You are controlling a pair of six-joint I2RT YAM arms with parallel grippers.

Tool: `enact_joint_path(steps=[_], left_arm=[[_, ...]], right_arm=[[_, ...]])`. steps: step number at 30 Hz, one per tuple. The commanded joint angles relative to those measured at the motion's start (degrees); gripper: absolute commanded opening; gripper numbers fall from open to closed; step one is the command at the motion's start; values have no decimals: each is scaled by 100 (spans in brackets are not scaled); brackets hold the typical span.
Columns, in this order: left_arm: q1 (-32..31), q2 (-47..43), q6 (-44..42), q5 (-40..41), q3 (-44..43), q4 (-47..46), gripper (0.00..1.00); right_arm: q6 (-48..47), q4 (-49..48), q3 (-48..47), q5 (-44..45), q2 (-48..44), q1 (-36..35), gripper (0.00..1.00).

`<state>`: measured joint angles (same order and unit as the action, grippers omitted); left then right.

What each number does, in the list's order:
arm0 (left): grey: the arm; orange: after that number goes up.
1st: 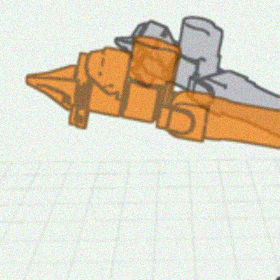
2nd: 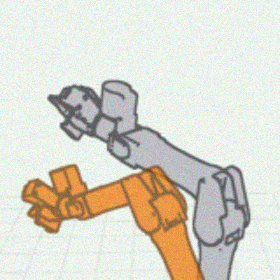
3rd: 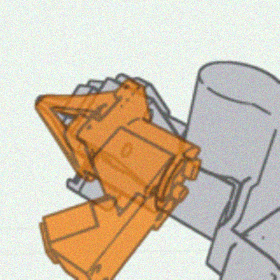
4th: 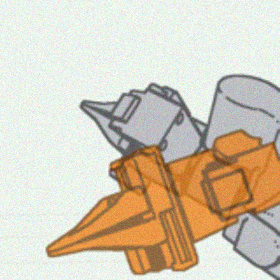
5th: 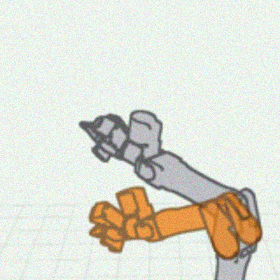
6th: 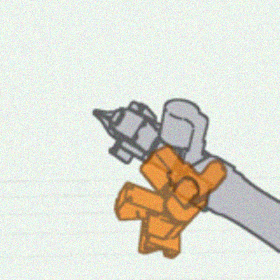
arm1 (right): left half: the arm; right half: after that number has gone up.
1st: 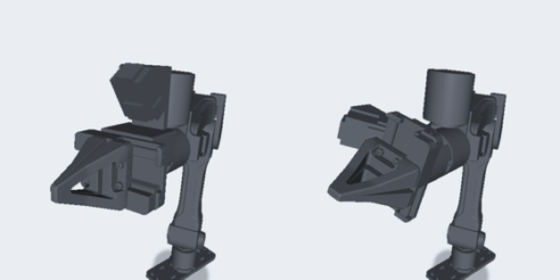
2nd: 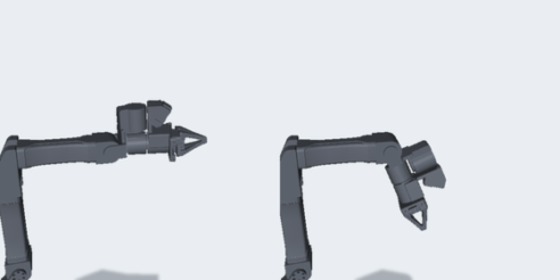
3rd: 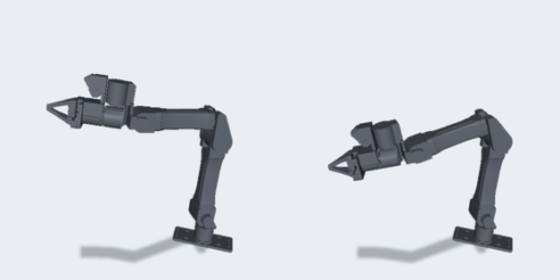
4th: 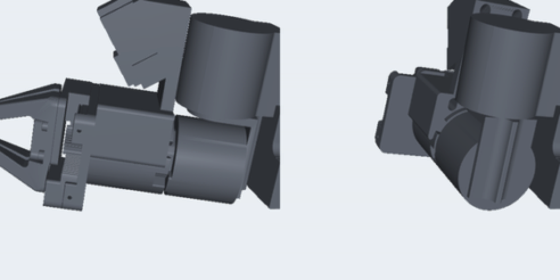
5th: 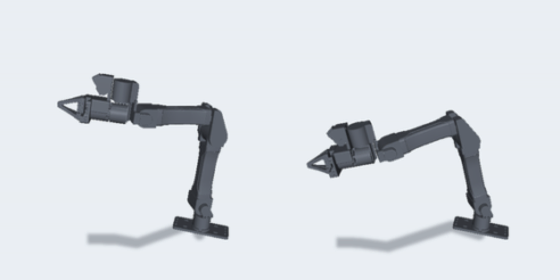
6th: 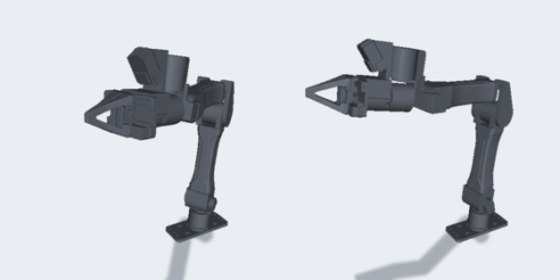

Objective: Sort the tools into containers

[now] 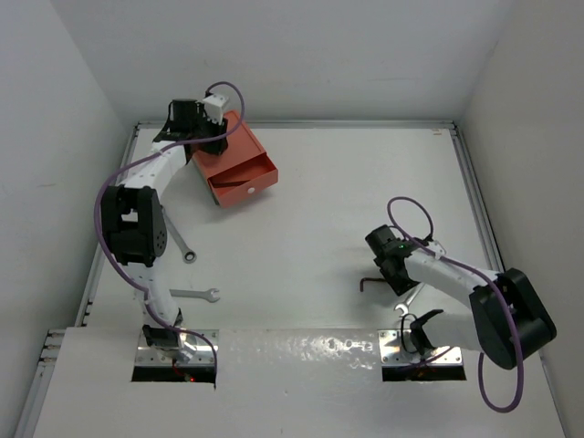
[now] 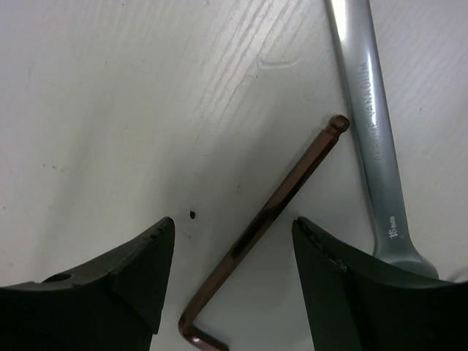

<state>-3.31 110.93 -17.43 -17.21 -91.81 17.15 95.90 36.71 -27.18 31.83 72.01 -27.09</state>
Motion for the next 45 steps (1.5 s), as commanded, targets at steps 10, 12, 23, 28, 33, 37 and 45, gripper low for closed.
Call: enact_joint_path(steps=[10,12,23,28,33,37,45], left_arm=[[-38,-318,38,-2,67,96,31],[-38,-327,20,16,76,78,31],[-38,-327,-6,60,111,61,31],[-38,-379,-32,95,146,70,31],[-29,-459,-102,148,198,8,31],[-29,-450,-111,157,199,-1,31],[-29,-424,-103,183,207,26,31]], right_arm=[[-41,-1023,600,-240,226,-15,0],[-482,-1227,574,-134,287,-7,0],[-5791,-3725,-592,-2721,1979,-7,0],[-6627,-2740,-1482,-3745,3073,-24,0],[-6768,-2599,-1439,-3221,3004,-164,17],[-7154,-2239,-1640,-2806,2986,-366,25],[-7481,-1562,-2028,-2384,3399,-868,23]])
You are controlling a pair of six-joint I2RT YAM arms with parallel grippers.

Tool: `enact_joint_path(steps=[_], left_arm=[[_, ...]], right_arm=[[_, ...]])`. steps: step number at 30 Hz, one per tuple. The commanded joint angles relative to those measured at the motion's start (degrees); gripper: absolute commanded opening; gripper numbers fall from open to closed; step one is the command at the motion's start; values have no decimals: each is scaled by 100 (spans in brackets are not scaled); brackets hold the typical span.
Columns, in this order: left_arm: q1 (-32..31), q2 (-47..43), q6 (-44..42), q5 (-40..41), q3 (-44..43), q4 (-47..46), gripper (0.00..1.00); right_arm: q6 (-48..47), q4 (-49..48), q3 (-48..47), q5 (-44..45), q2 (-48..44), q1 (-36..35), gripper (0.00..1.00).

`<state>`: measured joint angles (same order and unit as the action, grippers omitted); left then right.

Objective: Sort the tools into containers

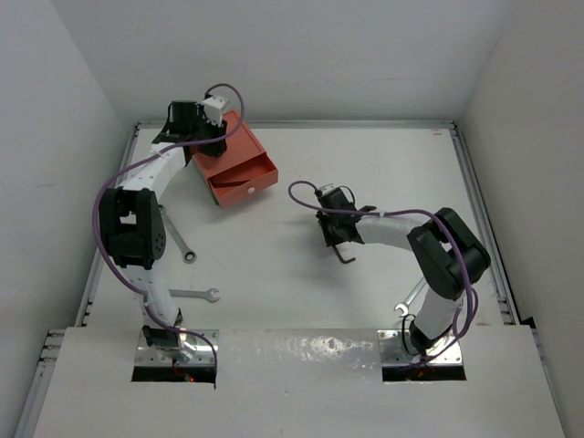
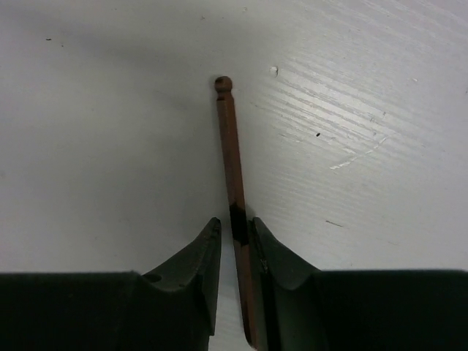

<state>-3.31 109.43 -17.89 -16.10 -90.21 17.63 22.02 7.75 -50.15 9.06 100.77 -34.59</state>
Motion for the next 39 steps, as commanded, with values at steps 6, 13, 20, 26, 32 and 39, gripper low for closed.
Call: enact_joint_path(steps=[6,13,20,26,32,39], left_arm=[[-29,-299,-57,80,39,-49,31],[-29,-290,-66,89,39,-58,31],[-29,-273,-83,124,39,-75,31],[-3,-176,-92,326,-14,-66,31],[50,-150,40,274,-14,-84,31],[120,-36,172,335,4,-84,31]], right_arm=[[119,1159,568,289,479,-127,0],[-777,608,603,659,-748,-338,0],[-1489,113,121,492,-1551,-338,0],[-2131,-334,-1721,273,-1062,-338,0],[-2562,-1476,-3465,-589,46,-505,0],[-2606,-3015,-4441,-1064,1487,-751,0]])
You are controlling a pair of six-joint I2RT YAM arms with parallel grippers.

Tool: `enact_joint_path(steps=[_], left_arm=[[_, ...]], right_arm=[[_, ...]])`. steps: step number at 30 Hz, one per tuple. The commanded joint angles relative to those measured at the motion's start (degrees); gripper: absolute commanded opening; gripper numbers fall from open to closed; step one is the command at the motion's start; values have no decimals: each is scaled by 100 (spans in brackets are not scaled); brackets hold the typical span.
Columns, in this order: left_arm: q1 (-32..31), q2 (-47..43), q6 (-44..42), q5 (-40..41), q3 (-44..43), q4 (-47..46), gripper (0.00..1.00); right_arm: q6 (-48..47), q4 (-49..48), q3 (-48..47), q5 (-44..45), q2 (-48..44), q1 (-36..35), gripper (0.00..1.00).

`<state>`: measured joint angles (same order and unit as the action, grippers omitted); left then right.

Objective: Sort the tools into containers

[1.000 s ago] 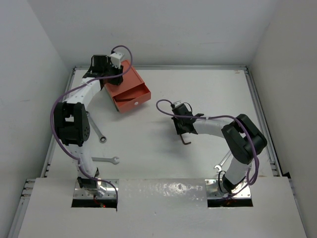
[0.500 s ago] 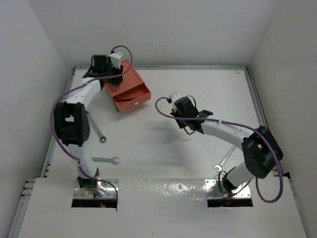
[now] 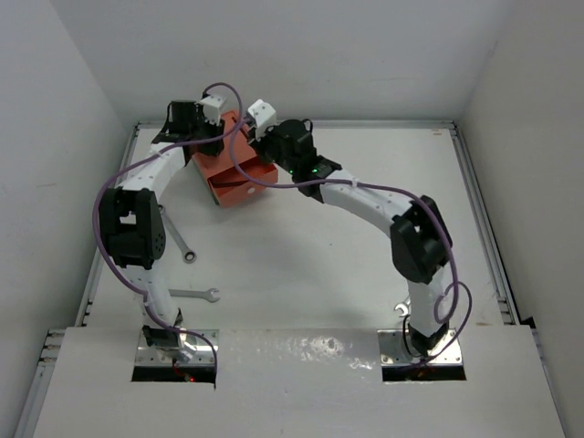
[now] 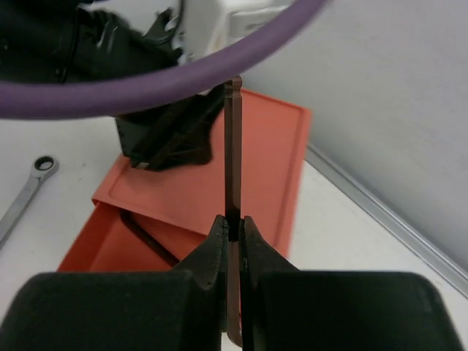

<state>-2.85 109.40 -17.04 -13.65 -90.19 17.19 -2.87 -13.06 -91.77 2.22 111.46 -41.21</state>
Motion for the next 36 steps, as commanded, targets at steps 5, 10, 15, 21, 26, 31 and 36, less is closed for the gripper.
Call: enact_joint_path(steps=[5,10,15,21,26,31,36], left_arm=[[144,89,87,143,63,-93,31],[180,195,104,248,72,-137,31],[197,301,87,275,72,-146,31],[197,494,-54,389,-77,21,31],[197,494,-89,389,-104,-5,31],[197,512,-98,407,-121,12,31],[197,512,-124,407,-121,12,31]], right_arm=[[-345,-1891,-395,-731,991,-212,0],[-652,-2007,-97,-977,1115,-229,0],[-1363,-2359,729,-1364,887,-229,0],[-1980,-1920,897,-1321,728,-238,0],[-2446,-1832,853,-1251,719,-300,0],[-2612,-1770,827,-1224,693,-335,6],[-2701,-1823,915,-1162,588,-335,19]])
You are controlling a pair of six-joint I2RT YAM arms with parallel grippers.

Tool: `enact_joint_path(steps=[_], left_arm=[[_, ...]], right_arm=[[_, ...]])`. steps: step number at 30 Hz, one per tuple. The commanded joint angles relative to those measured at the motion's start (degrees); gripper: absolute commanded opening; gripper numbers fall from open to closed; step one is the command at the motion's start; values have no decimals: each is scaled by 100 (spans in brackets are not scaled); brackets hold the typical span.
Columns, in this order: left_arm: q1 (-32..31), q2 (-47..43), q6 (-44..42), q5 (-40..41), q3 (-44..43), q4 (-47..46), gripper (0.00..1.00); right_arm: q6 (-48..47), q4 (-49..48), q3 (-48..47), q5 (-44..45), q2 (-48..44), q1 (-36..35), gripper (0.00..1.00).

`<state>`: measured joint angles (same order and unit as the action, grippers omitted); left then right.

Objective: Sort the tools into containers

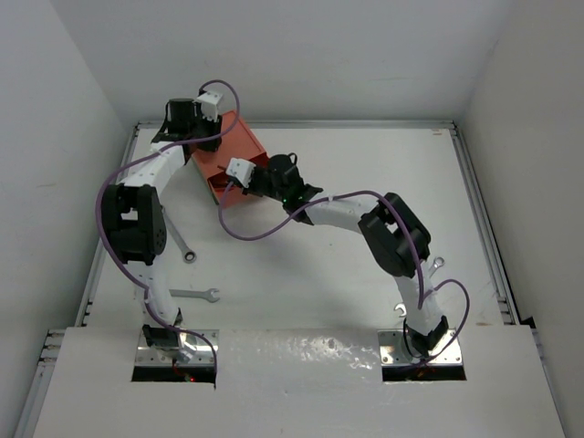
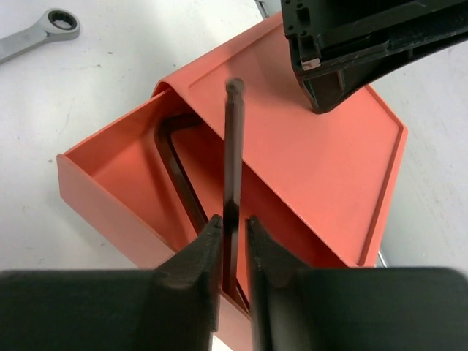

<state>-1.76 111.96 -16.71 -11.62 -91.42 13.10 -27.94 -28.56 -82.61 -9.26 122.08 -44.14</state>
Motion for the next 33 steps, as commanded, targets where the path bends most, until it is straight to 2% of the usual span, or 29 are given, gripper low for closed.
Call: enact_joint_path(steps=[1,4,5,6,11,14,15,17,19,20,22,25,30,33], left_arm=[[88,256,-148,204,-8,421,31],[88,282,-122,177,-34,430,31],[88,282,-131,169,-43,439,31],[88,282,-122,160,-43,447,31],[88,291,-131,169,-43,465,31],[88,291,-122,142,-43,456,31],[79,291,-113,133,-43,448,31],[88,317,-96,133,-43,439,31],[88,344,-61,133,-25,404,31],[88,344,-34,133,-17,386,31],[88,370,10,90,-17,377,31],[88,396,54,19,19,342,31],[88,493,133,2,-60,351,31],[88,476,142,-25,-43,368,31]], right_arm=[[-203,-282,-10,-6,-492,-51,25],[-176,-300,-36,3,-554,-42,32],[-168,-291,-62,-6,-571,-42,39],[-98,-300,-80,-23,-580,-42,42],[350,-606,-54,20,-817,-51,46],[1367,-818,-27,448,-1176,-68,40],[2067,-583,-19,582,-1274,-68,34],[2711,-170,252,897,-1555,-103,28],[3204,-350,928,1153,-1774,-191,19],[3338,-492,1401,1311,-1819,-209,9],[3680,-590,1755,1574,-1855,-297,0],[4138,-265,1731,1760,-1610,-385,0],[4473,183,897,1971,-757,-437,0],[4561,-130,597,2252,-318,-429,0]])
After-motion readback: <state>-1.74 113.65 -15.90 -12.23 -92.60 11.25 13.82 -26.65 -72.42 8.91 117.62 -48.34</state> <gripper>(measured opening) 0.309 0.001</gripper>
